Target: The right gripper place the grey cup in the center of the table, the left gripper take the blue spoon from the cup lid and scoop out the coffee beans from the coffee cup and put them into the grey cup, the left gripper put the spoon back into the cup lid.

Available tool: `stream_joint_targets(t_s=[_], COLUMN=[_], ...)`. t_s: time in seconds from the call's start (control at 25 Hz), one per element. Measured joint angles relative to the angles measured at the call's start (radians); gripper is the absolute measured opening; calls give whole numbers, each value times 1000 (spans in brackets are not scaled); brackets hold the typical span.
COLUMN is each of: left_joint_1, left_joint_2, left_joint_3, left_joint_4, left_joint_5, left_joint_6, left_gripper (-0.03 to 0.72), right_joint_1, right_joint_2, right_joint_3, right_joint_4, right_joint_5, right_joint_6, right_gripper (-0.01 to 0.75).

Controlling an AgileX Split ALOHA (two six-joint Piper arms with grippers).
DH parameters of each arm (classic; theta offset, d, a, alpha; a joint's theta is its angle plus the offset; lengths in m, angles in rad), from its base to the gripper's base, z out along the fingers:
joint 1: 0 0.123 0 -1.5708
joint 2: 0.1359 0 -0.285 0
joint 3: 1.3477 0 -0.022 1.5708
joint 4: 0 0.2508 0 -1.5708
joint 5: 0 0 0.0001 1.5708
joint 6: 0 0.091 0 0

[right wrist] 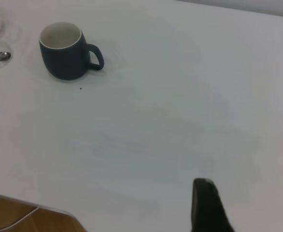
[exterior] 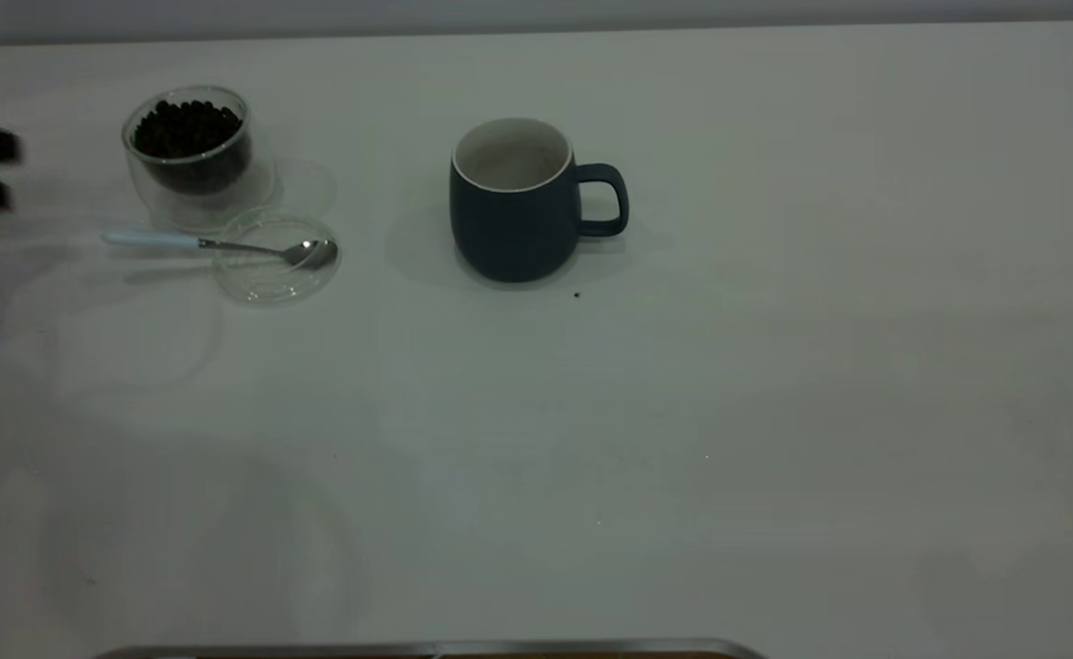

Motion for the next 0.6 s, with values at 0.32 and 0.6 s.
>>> stream_joint_targets(t_s=[0.32, 0.6], left_joint_1=[-55, -250], left_joint_2=[-351, -691], left_joint_3=[0, 0], left_joint_4=[309, 789], left_joint_5=[-62, -114], left_joint_6=[-152, -482], left_gripper=[555, 555], right_joint_1=[0, 0], right_joint_2=[0, 0], right_joint_3=[0, 0], right_joint_4=[0, 0], right_joint_5=[0, 0], right_joint_6=[0, 0], right_gripper=[451, 451])
